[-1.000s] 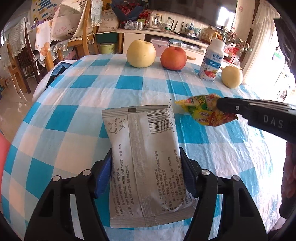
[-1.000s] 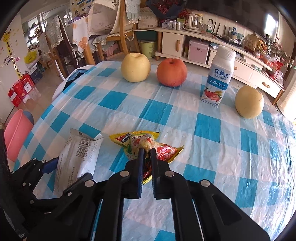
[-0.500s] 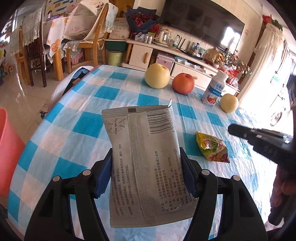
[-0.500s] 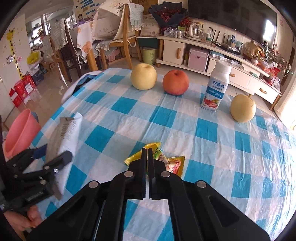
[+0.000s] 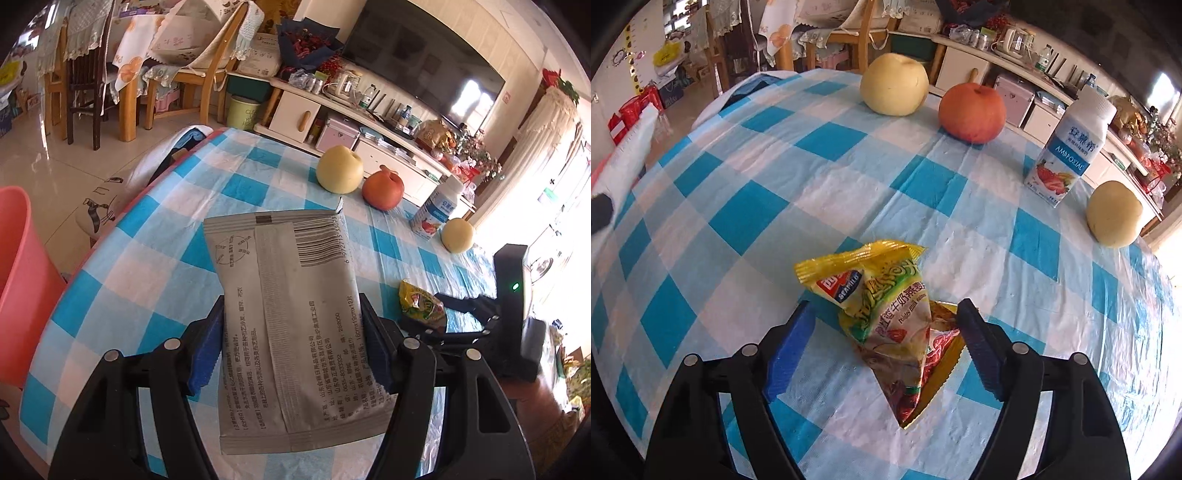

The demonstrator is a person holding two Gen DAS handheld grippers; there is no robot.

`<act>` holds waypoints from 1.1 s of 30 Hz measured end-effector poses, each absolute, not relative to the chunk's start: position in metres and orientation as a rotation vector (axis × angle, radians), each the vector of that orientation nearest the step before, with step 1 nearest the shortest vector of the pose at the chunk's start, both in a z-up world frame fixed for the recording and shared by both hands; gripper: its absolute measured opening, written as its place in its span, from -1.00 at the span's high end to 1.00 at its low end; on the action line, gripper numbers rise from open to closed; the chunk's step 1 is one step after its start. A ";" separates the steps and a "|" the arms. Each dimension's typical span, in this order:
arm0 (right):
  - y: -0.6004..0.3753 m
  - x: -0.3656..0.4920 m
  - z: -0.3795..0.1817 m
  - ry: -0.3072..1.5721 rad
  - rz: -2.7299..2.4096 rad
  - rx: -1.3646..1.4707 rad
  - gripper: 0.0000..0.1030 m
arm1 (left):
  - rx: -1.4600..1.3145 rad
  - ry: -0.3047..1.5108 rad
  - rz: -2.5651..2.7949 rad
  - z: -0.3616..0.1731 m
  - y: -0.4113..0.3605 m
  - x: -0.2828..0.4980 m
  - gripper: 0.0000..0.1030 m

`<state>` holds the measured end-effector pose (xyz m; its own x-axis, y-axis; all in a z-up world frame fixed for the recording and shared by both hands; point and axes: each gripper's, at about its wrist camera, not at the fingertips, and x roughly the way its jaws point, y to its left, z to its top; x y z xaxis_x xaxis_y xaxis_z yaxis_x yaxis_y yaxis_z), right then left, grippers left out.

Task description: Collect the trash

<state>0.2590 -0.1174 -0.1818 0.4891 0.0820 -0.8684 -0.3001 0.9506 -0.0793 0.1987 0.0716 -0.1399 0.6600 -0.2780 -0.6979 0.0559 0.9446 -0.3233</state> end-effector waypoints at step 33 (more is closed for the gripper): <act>0.080 0.222 -0.071 0.848 0.562 0.068 0.43 | -0.525 0.553 0.210 -0.096 0.216 0.157 -0.32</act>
<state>0.2224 0.0797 -0.0708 0.5260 0.4963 -0.6907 -0.4434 0.8530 0.2753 0.1572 0.2156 -0.0959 0.8341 0.0512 -0.5492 -0.3263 0.8485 -0.4165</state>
